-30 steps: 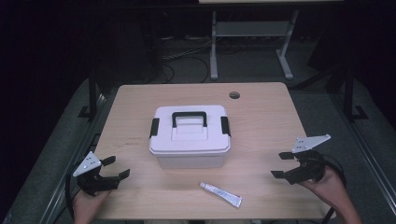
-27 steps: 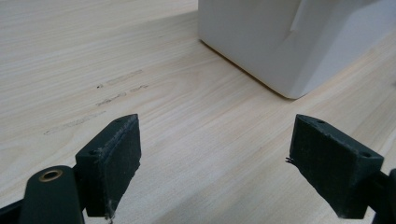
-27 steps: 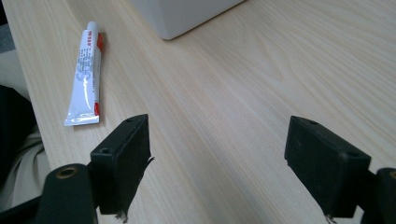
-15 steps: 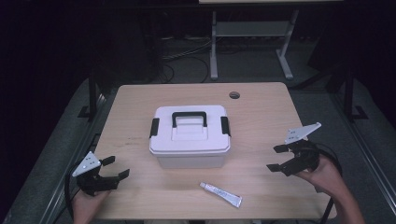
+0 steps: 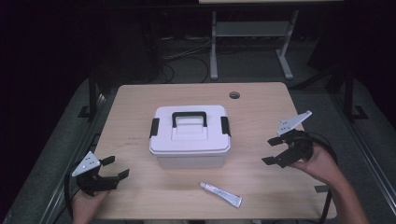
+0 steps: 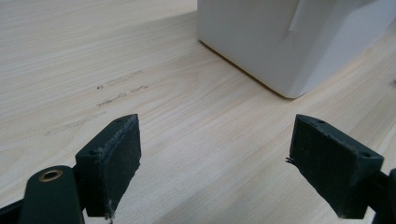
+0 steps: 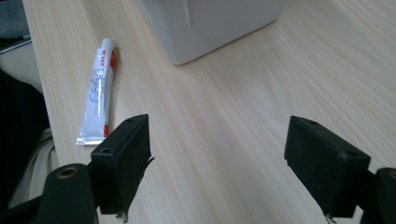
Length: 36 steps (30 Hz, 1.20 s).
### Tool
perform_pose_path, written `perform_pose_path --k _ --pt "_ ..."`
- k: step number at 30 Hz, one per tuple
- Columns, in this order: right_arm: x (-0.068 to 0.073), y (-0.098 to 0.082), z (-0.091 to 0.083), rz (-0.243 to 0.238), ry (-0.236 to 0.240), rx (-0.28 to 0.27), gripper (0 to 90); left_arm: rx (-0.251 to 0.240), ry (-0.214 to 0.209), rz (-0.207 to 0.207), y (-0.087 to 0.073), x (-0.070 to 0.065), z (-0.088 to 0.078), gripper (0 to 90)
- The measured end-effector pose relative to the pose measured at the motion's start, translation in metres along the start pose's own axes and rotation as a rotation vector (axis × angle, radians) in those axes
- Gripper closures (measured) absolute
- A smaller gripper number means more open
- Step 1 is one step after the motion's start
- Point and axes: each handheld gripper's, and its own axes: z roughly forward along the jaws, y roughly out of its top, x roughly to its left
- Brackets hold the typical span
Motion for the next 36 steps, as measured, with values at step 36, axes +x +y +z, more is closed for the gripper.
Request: perform_pose_path --k 36 --pt "-0.009 0.065 -0.006 -0.1 0.058 0.036 21.6 -0.009 0.001 -0.002 0.0 0.004 -0.005 15.9"
